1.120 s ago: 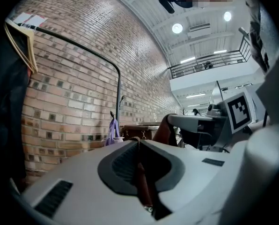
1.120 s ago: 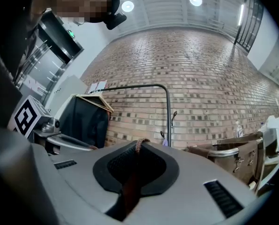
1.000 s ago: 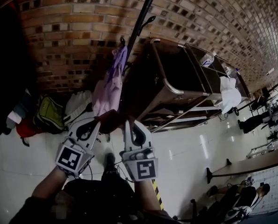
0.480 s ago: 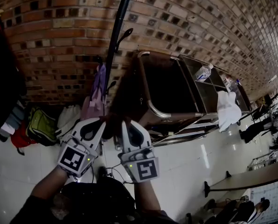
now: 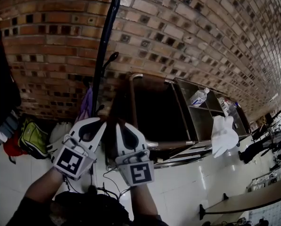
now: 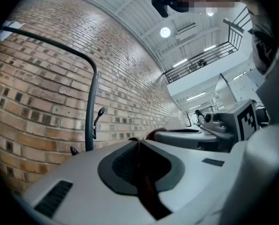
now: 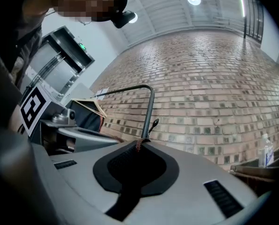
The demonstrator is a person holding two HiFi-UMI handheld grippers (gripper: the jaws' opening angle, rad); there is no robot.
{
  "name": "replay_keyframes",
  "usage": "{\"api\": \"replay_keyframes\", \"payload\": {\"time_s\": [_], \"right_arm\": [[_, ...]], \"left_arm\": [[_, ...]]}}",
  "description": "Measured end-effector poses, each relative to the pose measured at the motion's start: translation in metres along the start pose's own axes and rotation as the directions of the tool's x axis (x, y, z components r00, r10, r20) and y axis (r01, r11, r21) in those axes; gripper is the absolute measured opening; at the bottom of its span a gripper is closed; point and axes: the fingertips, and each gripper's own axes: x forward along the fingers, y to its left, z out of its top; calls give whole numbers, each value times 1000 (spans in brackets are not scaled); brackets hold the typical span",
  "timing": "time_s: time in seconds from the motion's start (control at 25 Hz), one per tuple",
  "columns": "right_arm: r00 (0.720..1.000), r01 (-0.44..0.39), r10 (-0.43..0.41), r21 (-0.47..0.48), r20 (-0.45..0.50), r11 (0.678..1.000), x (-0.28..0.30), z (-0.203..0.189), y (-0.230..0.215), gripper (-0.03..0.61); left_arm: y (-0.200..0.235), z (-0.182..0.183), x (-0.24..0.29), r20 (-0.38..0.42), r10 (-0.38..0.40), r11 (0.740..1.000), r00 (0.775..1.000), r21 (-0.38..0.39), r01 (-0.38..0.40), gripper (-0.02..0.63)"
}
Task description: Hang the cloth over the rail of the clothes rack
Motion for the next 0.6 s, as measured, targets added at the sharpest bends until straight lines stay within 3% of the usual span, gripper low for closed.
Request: {"api": "replay_keyframes", "payload": {"time_s": [0.28, 0.6], "right_arm": [[1000, 14, -16, -85, -24, 996, 27, 4, -53, 24], [1000, -13, 13, -121, -1, 993, 67, 30, -88, 23]], "left_arm": [[20, 20, 44, -4, 60, 996, 998, 68, -59, 20], [38, 69, 93, 68, 52, 994, 996, 89, -58, 20]]}}
